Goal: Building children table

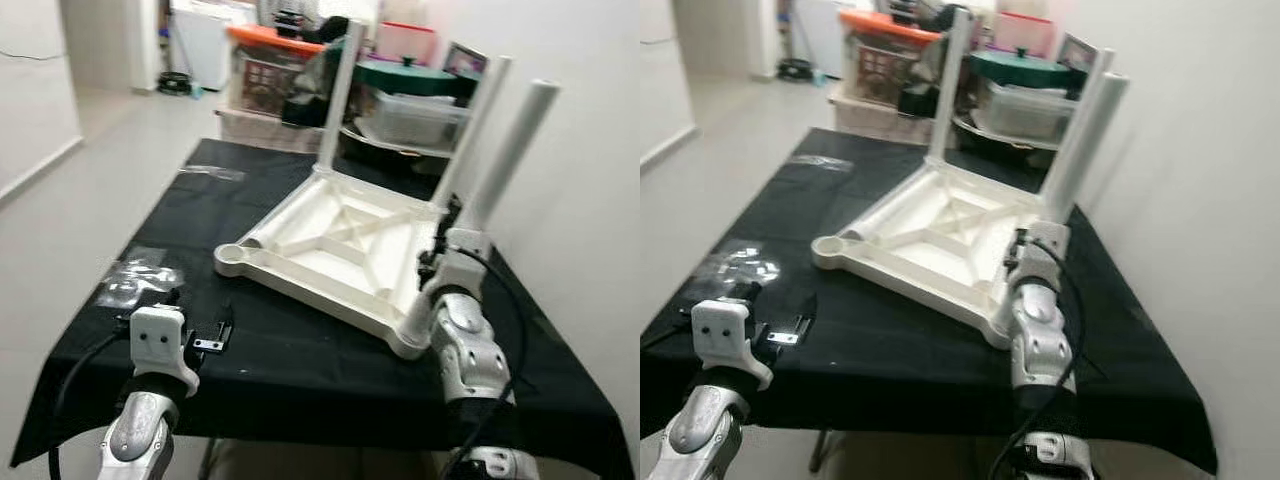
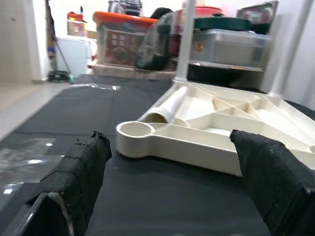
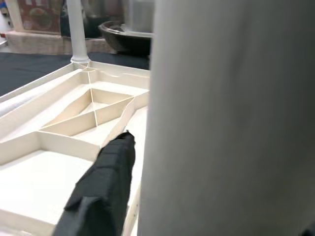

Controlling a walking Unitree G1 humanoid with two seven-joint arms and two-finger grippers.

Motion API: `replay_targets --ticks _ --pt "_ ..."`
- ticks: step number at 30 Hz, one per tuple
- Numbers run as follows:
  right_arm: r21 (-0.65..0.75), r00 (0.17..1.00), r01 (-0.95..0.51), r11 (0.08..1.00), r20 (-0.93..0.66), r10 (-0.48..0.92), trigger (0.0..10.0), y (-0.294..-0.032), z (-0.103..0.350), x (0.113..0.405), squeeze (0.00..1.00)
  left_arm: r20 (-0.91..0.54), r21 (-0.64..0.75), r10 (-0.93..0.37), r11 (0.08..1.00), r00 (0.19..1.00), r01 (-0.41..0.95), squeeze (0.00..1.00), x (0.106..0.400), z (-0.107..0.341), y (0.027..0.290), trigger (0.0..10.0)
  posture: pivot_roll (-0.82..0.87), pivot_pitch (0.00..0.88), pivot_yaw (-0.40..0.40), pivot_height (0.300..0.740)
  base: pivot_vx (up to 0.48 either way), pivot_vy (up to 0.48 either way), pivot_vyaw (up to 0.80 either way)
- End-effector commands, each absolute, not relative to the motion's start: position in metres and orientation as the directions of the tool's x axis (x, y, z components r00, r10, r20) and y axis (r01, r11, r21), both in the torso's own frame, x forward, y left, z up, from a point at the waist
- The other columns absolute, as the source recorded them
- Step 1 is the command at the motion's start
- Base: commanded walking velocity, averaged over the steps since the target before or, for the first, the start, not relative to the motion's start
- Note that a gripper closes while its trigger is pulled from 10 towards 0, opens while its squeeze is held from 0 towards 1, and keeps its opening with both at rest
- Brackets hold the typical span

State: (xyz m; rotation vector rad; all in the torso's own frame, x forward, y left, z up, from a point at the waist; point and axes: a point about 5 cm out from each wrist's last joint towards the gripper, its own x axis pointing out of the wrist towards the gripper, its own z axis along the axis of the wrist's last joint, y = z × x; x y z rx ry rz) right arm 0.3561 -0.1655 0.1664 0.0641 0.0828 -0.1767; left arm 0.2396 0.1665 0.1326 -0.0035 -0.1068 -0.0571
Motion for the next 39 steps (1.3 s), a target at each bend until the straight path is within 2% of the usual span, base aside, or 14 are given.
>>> replay_targets --ticks 1,2,3,7,12,16,19,20,21,28,30,33,36,39 --pt "0.082 0.99 0.133 0.988 -0.05 -0.129 10.0 -0.166 0.179 0.364 1.0 0.1 -0.006 -0.066 0.998 0.993 0.067 0.0 0.24 0.131 0.164 10.0 0.1 0.0 -0.193 0.74 0.0 0.0 0.0" --pt "0.1 0.997 0.073 0.992 -0.02 -0.071 10.0 -0.164 0.189 0.37 1.0 0.103 -0.006 -0.062 0.998 0.993 0.063 0.0 0.24 0.132 0.164 10.0 0.1 0.0 -0.193 0.74 0.0 0.0 0.0" --pt "0.133 0.997 -0.072 0.988 0.018 0.071 10.0 -0.158 0.201 0.378 0.0 0.104 -0.006 -0.06 0.998 0.993 0.061 0.0 0.24 0.132 0.165 10.0 0.1 0.0 -0.197 0.74 0.0 0.0 0.0" --pt "0.119 0.923 -0.379 0.918 0.119 0.366 10.0 -0.151 0.231 0.384 0.0 0.107 -0.009 -0.062 0.998 0.992 0.063 0.0 0.242 0.132 0.164 10.0 0.1 0.0 -0.198 0.74 0.0 0.0 0.0" --pt "0.032 0.578 -0.815 0.578 0.087 0.811 10.0 -0.15 0.227 0.372 0.0 0.112 -0.005 -0.074 0.997 0.991 0.075 0.0 0.244 0.133 0.161 10.0 0.12 0.0 -0.209 0.74 0.0 0.0 0.0" --pt "0.015 0.491 -0.871 0.491 0.049 0.87 10.0 -0.141 0.218 0.368 0.0 0.115 -0.001 -0.075 0.997 0.991 0.076 0.0 0.244 0.133 0.161 10.0 0.13 0.0 -0.218 0.74 0.0 0.0 0.0" --pt "0.002 0.37 -0.929 0.371 0.037 0.928 8.4 -0.125 0.21 0.362 0.0 0.119 0.002 -0.066 0.998 0.991 0.066 0.0 0.244 0.134 0.163 10.0 0.14 0.0 -0.225 0.74 0.0 0.0 0.0" --pt "0.004 0.331 -0.944 0.331 0.031 0.943 0.5 -0.113 0.205 0.36 0.0 0.12 0.004 -0.062 0.998 0.991 0.062 0.0 0.244 0.135 0.164 10.0 0.14 0.0 -0.225 0.74 0.0 0.0 0.0" --pt "0.011 0.312 -0.95 0.312 0.03 0.95 0.0 -0.107 0.203 0.36 0.0 0.12 0.006 -0.061 0.998 0.991 0.06 0.0 0.243 0.135 0.164 10.0 0.14 0.0 -0.224 0.74 0.0 0.0 0.0" --pt "0.059 0.553 -0.832 0.552 0.01 0.833 0.0 -0.092 0.191 0.376 0.0 0.118 0.009 -0.063 0.998 0.991 0.062 0.0 0.242 0.134 0.164 10.0 0.14 0.0 -0.222 0.74 0.0 0.0 0.0" --pt "0.077 0.801 -0.593 0.802 -0.044 0.597 0.0 -0.105 0.18 0.386 0.0 0.113 0.005 -0.064 0.998 0.992 0.063 0.0 0.241 0.133 0.164 10.0 0.13 0.0 -0.214 0.74 0.0 0.0 0.0" --pt "0.046 0.966 -0.204 0.978 -0.156 0.208 0.0 -0.136 0.16 0.388 0.0 0.107 0.002 -0.067 0.998 0.992 0.067 0.0 0.24 0.131 0.163 10.0 0.11 0.0 -0.202 0.74 0.0 0.0 0.0" --pt "-0.016 0.964 0.182 0.983 -0.196 -0.182 0.0 -0.171 0.146 0.371 0.0 0.101 -0.001 -0.073 0.997 0.992 0.073 0.0 0.239 0.13 0.162 10.0 0.1 0.0 -0.197 0.74 0.0 0.0 0.0" --pt "-0.036 0.946 0.266 0.963 -0.185 -0.268 0.0 -0.178 0.144 0.365 0.0 0.1 -0.002 -0.075 0.997 0.992 0.075 0.0 0.239 0.13 0.161 10.0 0.1 0.0 -0.197 0.74 0.0 0.0 0.0"
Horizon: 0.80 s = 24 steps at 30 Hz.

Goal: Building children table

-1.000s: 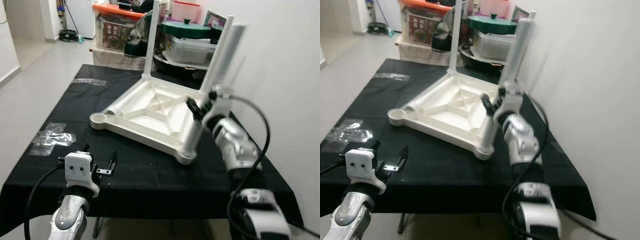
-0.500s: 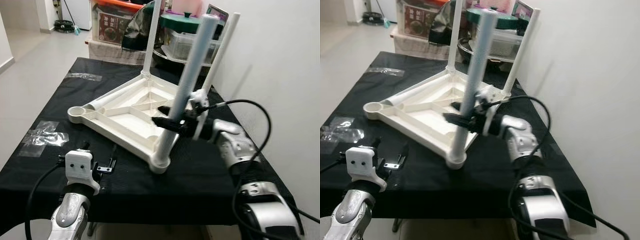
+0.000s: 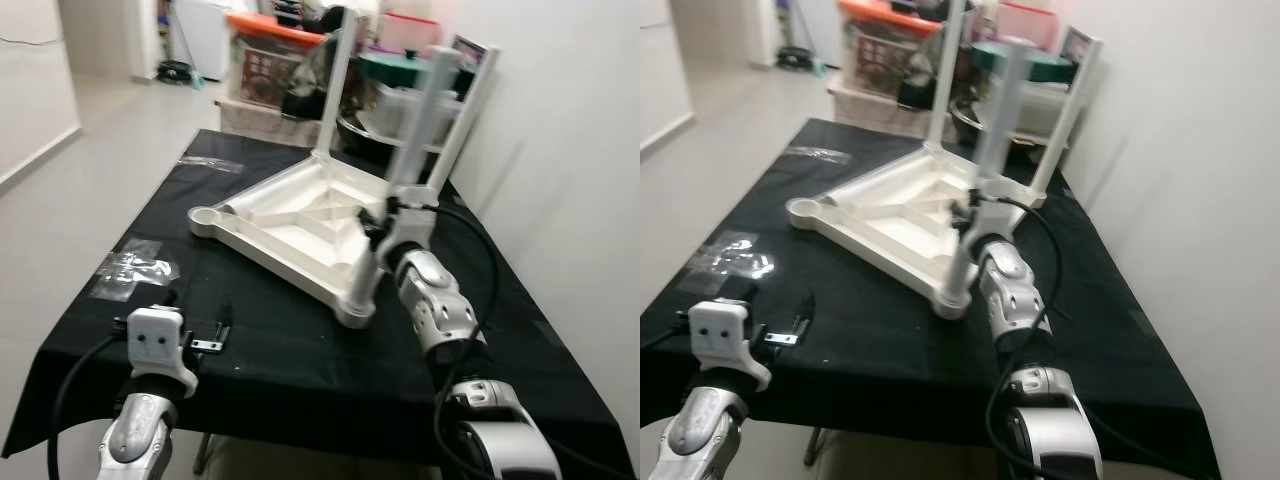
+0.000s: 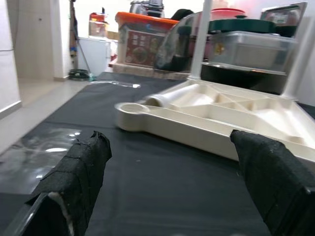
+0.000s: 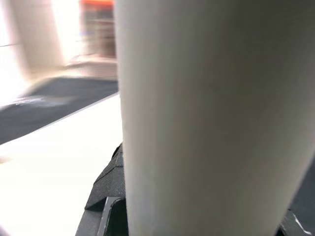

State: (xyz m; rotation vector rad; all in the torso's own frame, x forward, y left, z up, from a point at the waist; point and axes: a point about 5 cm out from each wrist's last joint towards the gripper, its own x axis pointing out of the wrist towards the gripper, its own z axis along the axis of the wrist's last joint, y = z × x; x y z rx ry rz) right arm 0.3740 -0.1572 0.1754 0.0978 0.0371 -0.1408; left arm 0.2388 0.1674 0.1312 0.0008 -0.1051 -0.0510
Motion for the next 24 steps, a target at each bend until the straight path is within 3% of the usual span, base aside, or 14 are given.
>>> replay_targets --ticks 1,2,3,4,5,8,9,10,13,14,17,21,23,24 --pt "-0.051 0.936 0.302 0.952 -0.17 -0.306 0.0 -0.178 0.146 0.36 0.0 0.099 -0.004 -0.074 0.997 0.992 0.075 0.0 0.239 0.13 0.161 10.0 0.09 0.0 -0.187 0.74 0.0 0.0 0.0" --pt "-0.045 0.953 0.256 0.966 -0.154 -0.26 8.5 -0.17 0.151 0.362 0.0 0.097 -0.005 -0.074 0.997 0.993 0.075 0.0 0.239 0.13 0.162 10.0 0.09 0.0 -0.183 0.74 0.0 0.0 0.0" --pt "-0.003 0.977 0.194 0.981 -0.092 -0.194 10.0 -0.161 0.16 0.363 0.0 0.096 -0.006 -0.074 0.997 0.993 0.075 0.0 0.239 0.129 0.162 10.0 0.08 0.0 -0.183 0.74 0.0 0.0 0.0" --pt "-0.003 0.977 0.194 0.981 -0.092 -0.194 10.0 -0.161 0.16 0.363 0.0 0.096 -0.006 -0.074 0.997 0.993 0.075 0.0 0.239 0.129 0.162 10.0 0.08 0.0 -0.183 0.74 0.0 0.0 0.0" --pt "0.018 0.989 0.14 0.99 -0.041 -0.139 10.0 -0.155 0.169 0.364 1.0 0.095 -0.007 -0.075 0.997 0.993 0.076 0.0 0.239 0.129 0.161 10.0 0.08 0.0 -0.183 0.74 0.0 0.0 0.0" --pt "0.017 0.995 0.096 0.995 -0.008 -0.096 10.0 -0.151 0.177 0.368 1.0 0.095 -0.007 -0.076 0.997 0.993 0.077 0.0 0.24 0.129 0.161 10.0 0.09 0.0 -0.189 0.74 0.0 0.0 0.0" --pt "0.029 1.0 0.0 1.0 0.021 -0.001 10.0 -0.146 0.187 0.376 1.0 0.096 -0.006 -0.074 0.997 0.993 0.075 0.0 0.24 0.13 0.162 10.0 0.09 0.0 -0.194 0.74 0.0 0.0 0.0" --pt "0.054 0.993 -0.109 0.993 0.049 0.106 10.0 -0.142 0.199 0.385 0.0 0.098 -0.005 -0.071 0.997 0.993 0.072 0.0 0.24 0.13 0.162 10.0 0.1 0.0 -0.194 0.74 0.0 0.0 0.0" --pt "0.072 0.982 -0.179 0.981 0.072 0.174 10.0 -0.14 0.207 0.39 0.0 0.099 -0.005 -0.07 0.998 0.993 0.07 0.0 0.241 0.13 0.163 10.0 0.1 0.0 -0.194 0.74 0.0 0.0 0.0" --pt "0.139 0.925 -0.376 0.916 0.109 0.363 10.0 -0.137 0.215 0.394 0.0 0.1 -0.005 -0.07 0.997 0.992 0.071 0.0 0.241 0.13 0.162 10.0 0.09 0.0 -0.187 0.74 0.0 0.0 0.0" --pt "0.181 0.845 -0.534 0.826 0.141 0.516 10.0 -0.135 0.217 0.393 0.0 0.101 -0.003 -0.078 0.997 0.992 0.079 0.0 0.242 0.13 0.161 10.0 0.09 0.0 -0.189 0.74 0.0 0.0 0.0" --pt "0.139 0.505 -0.862 0.487 0.166 0.847 10.0 -0.111 0.212 0.378 0.0 0.107 0.005 -0.076 0.997 0.991 0.076 0.0 0.243 0.132 0.161 10.0 0.13 0.0 -0.21 0.74 0.0 0.0 0.0" --pt "0.139 0.505 -0.862 0.487 0.166 0.847 10.0 -0.111 0.212 0.378 0.0 0.107 0.005 -0.076 0.997 0.991 0.076 0.0 0.243 0.132 0.161 10.0 0.13 0.0 -0.21 0.74 0.0 0.0 0.0" --pt "0.114 0.429 -0.902 0.416 0.148 0.891 10.0 -0.101 0.208 0.373 0.0 0.108 0.005 -0.07 0.998 0.992 0.07 0.0 0.243 0.132 0.162 10.0 0.13 0.0 -0.21 0.74 0.0 0.0 0.0"
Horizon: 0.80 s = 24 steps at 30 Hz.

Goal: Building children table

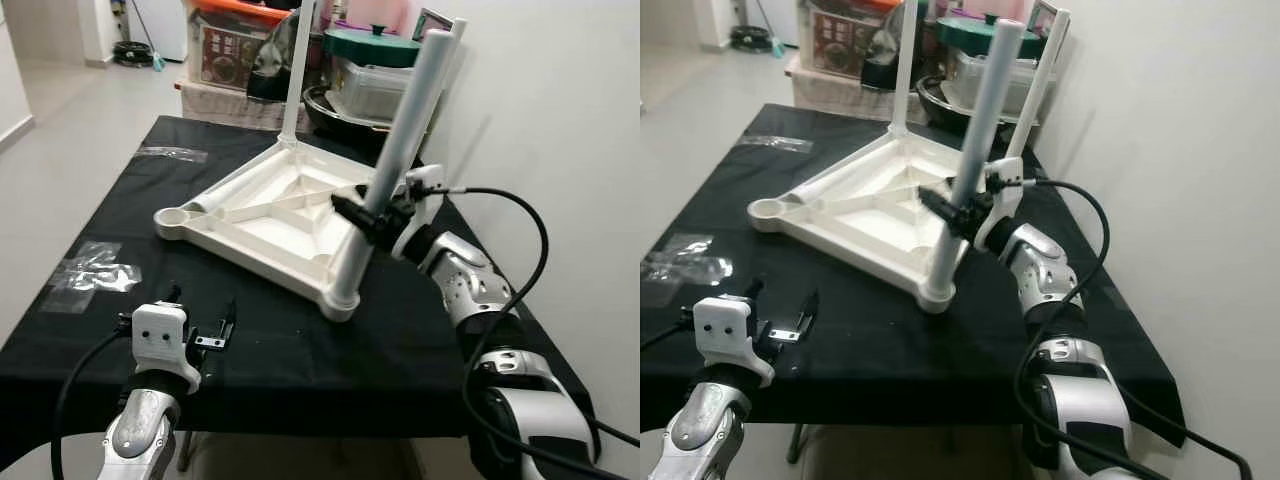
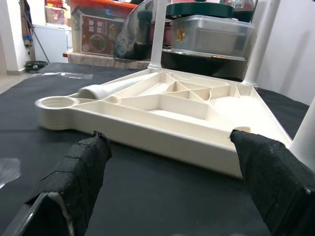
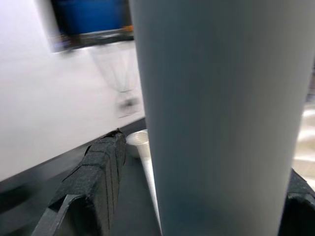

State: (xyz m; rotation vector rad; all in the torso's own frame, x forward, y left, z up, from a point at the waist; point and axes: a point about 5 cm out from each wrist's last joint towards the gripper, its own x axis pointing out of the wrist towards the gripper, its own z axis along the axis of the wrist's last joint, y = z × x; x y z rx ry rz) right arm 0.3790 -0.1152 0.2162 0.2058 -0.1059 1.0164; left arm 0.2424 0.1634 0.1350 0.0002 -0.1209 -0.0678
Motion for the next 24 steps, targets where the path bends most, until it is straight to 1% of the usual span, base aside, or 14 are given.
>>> replay_targets --ticks 1,2,3,7,9,10,11,12,13,14,15,17,21,24 --pt "0.114 0.429 -0.902 0.416 0.148 0.891 10.0 -0.101 0.208 0.373 0.0 0.108 0.005 -0.07 0.998 0.992 0.07 0.0 0.243 0.132 0.162 10.0 0.13 0.0 -0.21 0.74 0.0 0.0 0.0" --pt "0.091 0.359 -0.933 0.349 0.128 0.925 9.6 -0.091 0.202 0.367 0.0 0.108 0.007 -0.068 0.998 0.992 0.068 0.0 0.242 0.132 0.163 10.0 0.13 0.0 -0.215 0.74 0.0 0.0 0.0" --pt "0.081 0.296 -0.954 0.288 0.105 0.95 0.0 -0.082 0.195 0.36 0.0 0.108 0.009 -0.069 0.998 0.992 0.068 0.0 0.242 0.133 0.162 10.0 0.13 0.0 -0.214 0.74 0.0 0.0 0.0" --pt "0.09 0.358 -0.932 0.351 0.079 0.93 0.0 -0.076 0.188 0.363 0.0 0.107 0.01 -0.069 0.998 0.992 0.068 0.0 0.241 0.132 0.162 10.0 0.13 0.0 -0.214 0.74 0.0 0.0 0.0" --pt "0.094 0.701 -0.706 0.702 -0.041 0.712 0.0 -0.079 0.172 0.382 0.0 0.105 0.008 -0.07 0.998 0.992 0.069 0.0 0.24 0.132 0.162 10.0 0.12 0.0 -0.207 0.74 0.0 0.0 0.0" --pt "0.073 0.87 -0.468 0.881 -0.139 0.473 0.0 -0.098 0.158 0.391 0.0 0.104 0.006 -0.072 0.997 0.992 0.071 0.0 0.239 0.132 0.162 10.0 0.11 0.0 -0.201 0.74 0.0 0.0 0.0" --pt "0.073 0.87 -0.468 0.881 -0.139 0.473 0.0 -0.098 0.158 0.391 0.0 0.104 0.006 -0.072 0.997 0.992 0.071 0.0 0.239 0.132 0.162 10.0 0.11 0.0 -0.201 0.74 0.0 0.0 0.0" --pt "0.026 0.95 -0.207 0.978 -0.235 0.208 0.0 -0.125 0.14 0.392 0.0 0.102 0.005 -0.074 0.997 0.992 0.074 0.0 0.239 0.131 0.162 10.0 0.11 0.0 -0.198 0.74 0.0 0.0 0.0" --pt "0.026 0.95 -0.207 0.978 -0.235 0.208 0.0 -0.125 0.14 0.392 0.0 0.102 0.005 -0.074 0.997 0.992 0.074 0.0 0.239 0.131 0.162 10.0 0.11 0.0 -0.198 0.74 0.0 0.0 0.0" --pt "-0.017 0.952 0.027 0.999 -0.304 -0.031 0.0 -0.154 0.123 0.386 0.0 0.1 0.003 -0.078 0.997 0.992 0.078 0.0 0.239 0.131 0.161 10.0 0.11 0.0 -0.198 0.74 0.0 0.0 0.0" --pt "-0.017 0.952 0.027 0.999 -0.304 -0.031 0.0 -0.154 0.123 0.386 0.0 0.1 0.003 -0.078 0.997 0.992 0.078 0.0 0.239 0.131 0.161 10.0 0.11 0.0 -0.198 0.74 0.0 0.0 0.0" --pt "-0.065 0.896 0.282 0.957 -0.339 -0.287 0.0 -0.188 0.106 0.373 0.0 0.099 0.003 -0.081 0.997 0.992 0.081 0.0 0.239 0.13 0.161 10.0 0.1 0.0 -0.192 0.74 0.0 0.0 0.0" --pt "-0.072 0.883 0.406 0.911 -0.224 -0.412 0.0 -0.197 0.119 0.364 0.0 0.098 0.001 -0.082 0.997 0.992 0.082 0.0 0.24 0.13 0.161 10.0 0.09 0.0 -0.18 0.74 0.0 0.0 0.0" --pt "-0.064 0.896 0.4 0.914 -0.181 -0.405 0.0 -0.194 0.126 0.363 0.0 0.097 0.001 -0.083 0.996 0.992 0.084 0.0 0.24 0.13 0.161 10.0 0.08 0.0 -0.178 0.74 0.0 0.0 0.0"
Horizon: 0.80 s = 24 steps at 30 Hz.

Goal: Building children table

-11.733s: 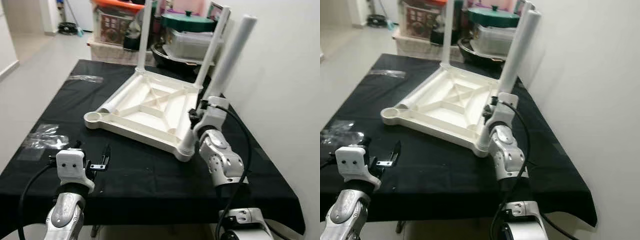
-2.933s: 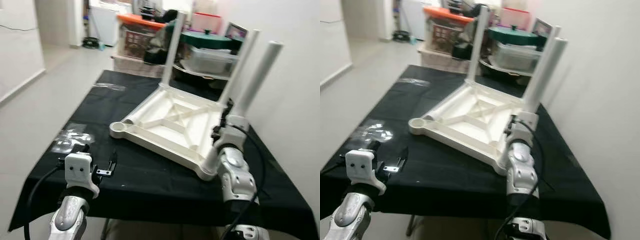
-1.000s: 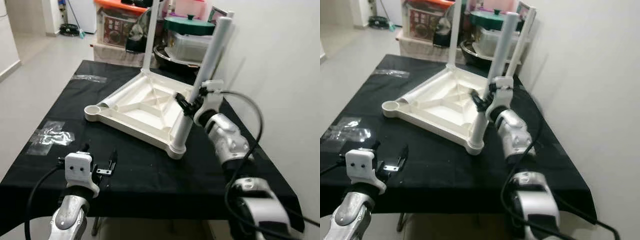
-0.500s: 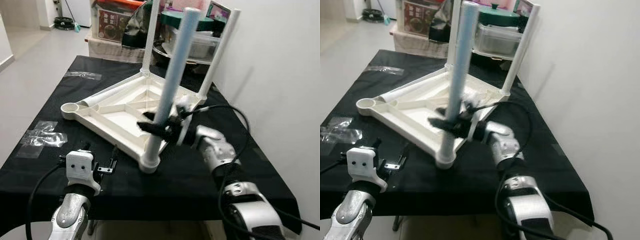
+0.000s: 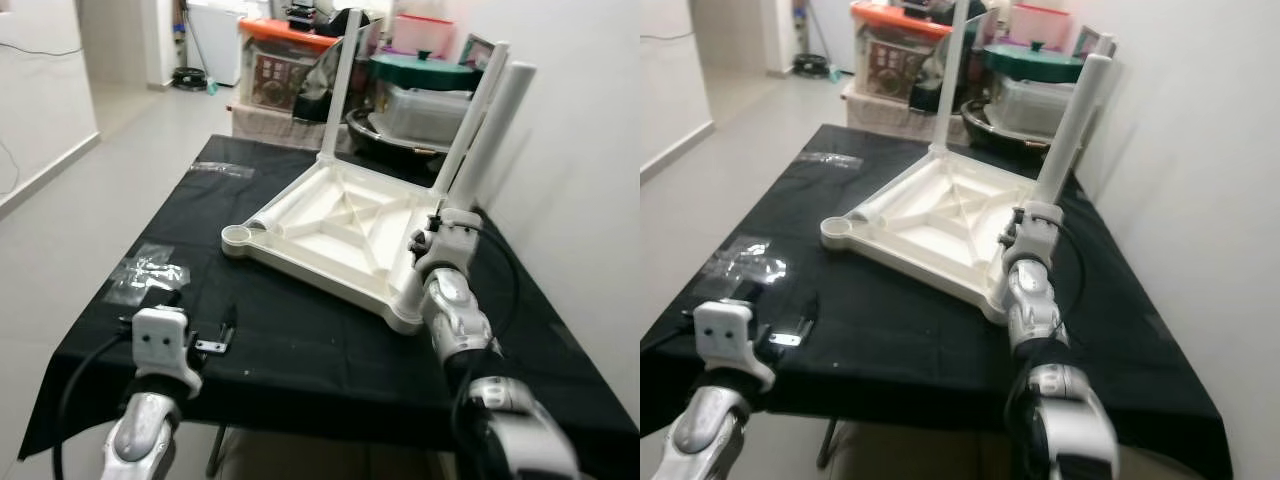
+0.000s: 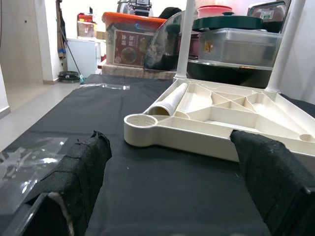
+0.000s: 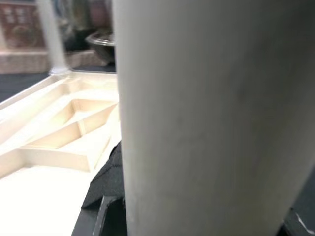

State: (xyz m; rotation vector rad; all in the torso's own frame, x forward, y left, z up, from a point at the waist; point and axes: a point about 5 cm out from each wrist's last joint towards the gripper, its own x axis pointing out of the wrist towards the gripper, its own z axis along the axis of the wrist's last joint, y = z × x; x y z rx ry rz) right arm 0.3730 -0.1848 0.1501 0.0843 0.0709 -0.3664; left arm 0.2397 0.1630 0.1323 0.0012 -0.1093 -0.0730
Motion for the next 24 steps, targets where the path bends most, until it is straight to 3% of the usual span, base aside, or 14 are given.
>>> replay_targets --ticks 1,5,6,7,10,11,12,15,16,17,19,20,21,24 --pt "-0.04 0.916 0.369 0.929 -0.151 -0.371 0.0 -0.187 0.134 0.364 0.0 0.096 0.001 -0.085 0.996 0.992 0.086 0.0 0.241 0.13 0.161 10.0 0.08 0.0 -0.177 0.74 0.0 0.0 0.0" --pt "-0.022 0.929 0.344 0.939 -0.139 -0.343 0.0 -0.182 0.138 0.366 0.0 0.096 0.001 -0.087 0.996 0.992 0.087 0.0 0.241 0.13 0.161 10.0 0.08 0.0 -0.177 0.74 0.0 0.0 0.0" --pt "0.013 0.951 0.294 0.956 -0.105 -0.291 10.0 -0.175 0.147 0.372 0.0 0.096 0.001 -0.085 0.996 0.992 0.086 0.0 0.241 0.13 0.161 10.0 0.09 0.0 -0.182 0.74 0.0 0.0 0.0" --pt "0.038 0.969 0.247 0.968 -0.035 -0.245 10.0 -0.174 0.163 0.38 0.77 0.097 0.002 -0.083 0.997 0.992 0.083 0.0 0.242 0.13 0.161 10.0 0.09 0.0 -0.186 0.74 0.0 0.0 0.0" --pt "0.038 0.969 0.247 0.968 -0.035 -0.245 10.0 -0.174 0.163 0.38 0.77 0.097 0.002 -0.083 0.997 0.992 0.083 0.0 0.242 0.13 0.161 10.0 0.09 0.0 -0.186 0.74 0.0 0.0 0.0" --pt "0.059 0.973 0.225 0.972 0.033 -0.228 10.0 -0.175 0.18 0.388 1.0 0.098 0.004 -0.082 0.997 0.992 0.082 0.0 0.242 0.13 0.162 10.0 0.09 0.0 -0.186 0.74 0.0 0.0 0.0" --pt "0.103 0.989 0.109 0.989 0.084 -0.118 10.0 -0.173 0.203 0.399 1.0 0.1 0.005 -0.081 0.997 0.992 0.081 0.0 0.242 0.13 0.162 10.0 0.1 0.0 -0.191 0.74 0.0 0.0 0.0" --pt "0.128 0.992 0.028 0.991 0.115 -0.043 10.0 -0.172 0.218 0.405 1.0 0.101 0.005 -0.08 0.997 0.992 0.079 0.0 0.243 0.13 0.162 10.0 0.1 0.0 -0.192 0.74 0.0 0.0 0.0" --pt "0.139 0.978 -0.159 0.977 0.161 0.136 10.0 -0.166 0.235 0.409 0.0 0.102 0.006 -0.08 0.997 0.992 0.08 0.0 0.243 0.13 0.162 10.0 0.1 0.0 -0.192 0.74 0.0 0.0 0.0" --pt "0.139 0.978 -0.159 0.977 0.161 0.136 10.0 -0.166 0.235 0.409 0.0 0.102 0.006 -0.08 0.997 0.992 0.08 0.0 0.243 0.13 0.162 10.0 0.1 0.0 -0.192 0.74 0.0 0.0 0.0" --pt "0.108 0.816 -0.563 0.819 0.232 0.53 10.0 -0.152 0.251 0.4 0.0 0.104 0.007 -0.083 0.997 0.991 0.082 0.0 0.244 0.13 0.161 10.0 0.11 0.0 -0.196 0.74 0.0 0.0 0.0" --pt "0.108 0.816 -0.563 0.819 0.232 0.53 10.0 -0.152 0.251 0.4 0.0 0.104 0.007 -0.083 0.997 0.991 0.082 0.0 0.244 0.13 0.161 10.0 0.11 0.0 -0.196 0.74 0.0 0.0 0.0" --pt "0.093 0.726 -0.678 0.729 0.243 0.643 10.0 -0.148 0.252 0.395 0.0 0.105 0.007 -0.084 0.996 0.991 0.083 0.0 0.244 0.13 0.161 10.0 0.11 0.0 -0.196 0.74 0.0 0.0 0.0" --pt "0.093 0.726 -0.678 0.729 0.243 0.643 10.0 -0.148 0.252 0.395 0.0 0.105 0.007 -0.084 0.996 0.991 0.083 0.0 0.244 0.13 0.161 10.0 0.11 0.0 -0.196 0.74 0.0 0.0 0.0"
